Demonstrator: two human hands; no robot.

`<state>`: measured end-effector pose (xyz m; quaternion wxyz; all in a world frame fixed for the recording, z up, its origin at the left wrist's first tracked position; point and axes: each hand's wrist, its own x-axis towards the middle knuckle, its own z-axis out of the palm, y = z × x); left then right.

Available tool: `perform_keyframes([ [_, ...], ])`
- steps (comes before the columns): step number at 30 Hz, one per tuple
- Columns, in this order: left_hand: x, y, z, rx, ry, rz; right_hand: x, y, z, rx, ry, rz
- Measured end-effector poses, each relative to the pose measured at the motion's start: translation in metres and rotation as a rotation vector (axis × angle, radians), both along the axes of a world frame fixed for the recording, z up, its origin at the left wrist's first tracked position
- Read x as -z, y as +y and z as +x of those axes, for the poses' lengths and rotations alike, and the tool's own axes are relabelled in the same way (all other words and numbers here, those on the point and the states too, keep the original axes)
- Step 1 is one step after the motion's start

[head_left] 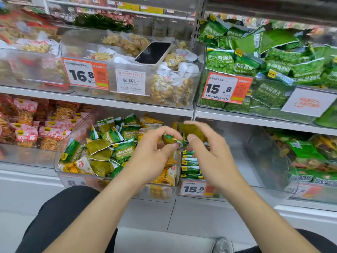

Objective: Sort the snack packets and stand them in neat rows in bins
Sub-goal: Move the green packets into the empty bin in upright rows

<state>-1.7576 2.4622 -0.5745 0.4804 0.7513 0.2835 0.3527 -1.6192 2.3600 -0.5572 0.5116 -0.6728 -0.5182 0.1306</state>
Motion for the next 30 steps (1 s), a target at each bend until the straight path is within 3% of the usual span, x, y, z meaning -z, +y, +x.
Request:
perform_keyframes([
  [2, 0.004, -0.001, 0.003, 0.007, -0.073, -0.034, 0.004, 0.000, -0.002, -0.120, 0.121, -0.057],
  [5, 0.004, -0.007, 0.007, -0.023, -0.167, -0.185, 0.008, 0.001, -0.003, -0.133, 0.325, -0.067],
  [8, 0.005, -0.011, 0.010, -0.025, -0.221, -0.387, 0.015, 0.002, 0.003, -0.076, 0.376, -0.067],
  [13, -0.002, -0.016, 0.013, 0.231, -0.380, -0.572, 0.021, -0.003, 0.014, -0.009, 0.387, -0.089],
  [16, 0.000, -0.016, 0.013, 0.231, -0.317, -0.537, 0.020, -0.007, 0.017, -0.010, 0.457, -0.042],
  [20, 0.006, -0.014, 0.016, 0.061, -0.297, -0.501, 0.022, -0.013, 0.026, 0.116, 0.331, 0.004],
  [24, 0.007, -0.012, 0.024, -0.044, -0.229, -0.389, 0.015, -0.023, 0.030, 0.061, 0.460, 0.048],
  [27, 0.009, -0.014, 0.029, -0.018, -0.144, -0.222, 0.011, -0.029, 0.034, 0.020, 0.471, 0.043],
  [30, 0.009, -0.020, 0.034, 0.038, -0.127, -0.194, 0.007, -0.033, 0.040, -0.004, 0.365, -0.006],
])
